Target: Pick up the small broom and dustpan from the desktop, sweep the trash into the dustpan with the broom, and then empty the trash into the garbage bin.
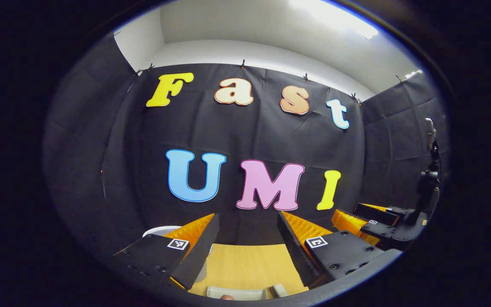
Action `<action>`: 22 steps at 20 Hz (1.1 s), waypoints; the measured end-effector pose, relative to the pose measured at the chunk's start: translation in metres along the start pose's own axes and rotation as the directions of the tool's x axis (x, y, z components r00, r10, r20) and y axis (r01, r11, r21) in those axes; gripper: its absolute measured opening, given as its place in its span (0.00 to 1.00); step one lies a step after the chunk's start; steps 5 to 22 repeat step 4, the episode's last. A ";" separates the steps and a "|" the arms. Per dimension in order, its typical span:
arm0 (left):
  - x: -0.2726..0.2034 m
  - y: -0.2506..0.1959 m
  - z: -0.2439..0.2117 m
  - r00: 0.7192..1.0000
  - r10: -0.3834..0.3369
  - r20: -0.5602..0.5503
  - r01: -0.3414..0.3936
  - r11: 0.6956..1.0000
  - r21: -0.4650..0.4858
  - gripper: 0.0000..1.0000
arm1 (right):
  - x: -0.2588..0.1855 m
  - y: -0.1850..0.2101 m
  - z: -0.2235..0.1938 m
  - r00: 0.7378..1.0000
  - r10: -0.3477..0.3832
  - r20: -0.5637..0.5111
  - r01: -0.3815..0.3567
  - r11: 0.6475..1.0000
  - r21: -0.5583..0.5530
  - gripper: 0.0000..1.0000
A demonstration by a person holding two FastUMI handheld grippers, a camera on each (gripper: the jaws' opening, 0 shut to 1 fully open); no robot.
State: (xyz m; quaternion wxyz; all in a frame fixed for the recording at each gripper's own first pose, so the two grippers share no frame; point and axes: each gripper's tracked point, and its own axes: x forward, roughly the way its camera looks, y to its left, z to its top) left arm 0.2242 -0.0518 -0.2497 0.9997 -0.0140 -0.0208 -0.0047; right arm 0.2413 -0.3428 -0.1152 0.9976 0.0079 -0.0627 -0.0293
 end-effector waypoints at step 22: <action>-0.012 0.020 -0.011 0.999 -0.032 -0.010 0.032 0.999 -0.022 0.82 | -0.020 0.017 -0.011 0.998 -0.056 -0.029 0.056 0.998 -0.024 0.97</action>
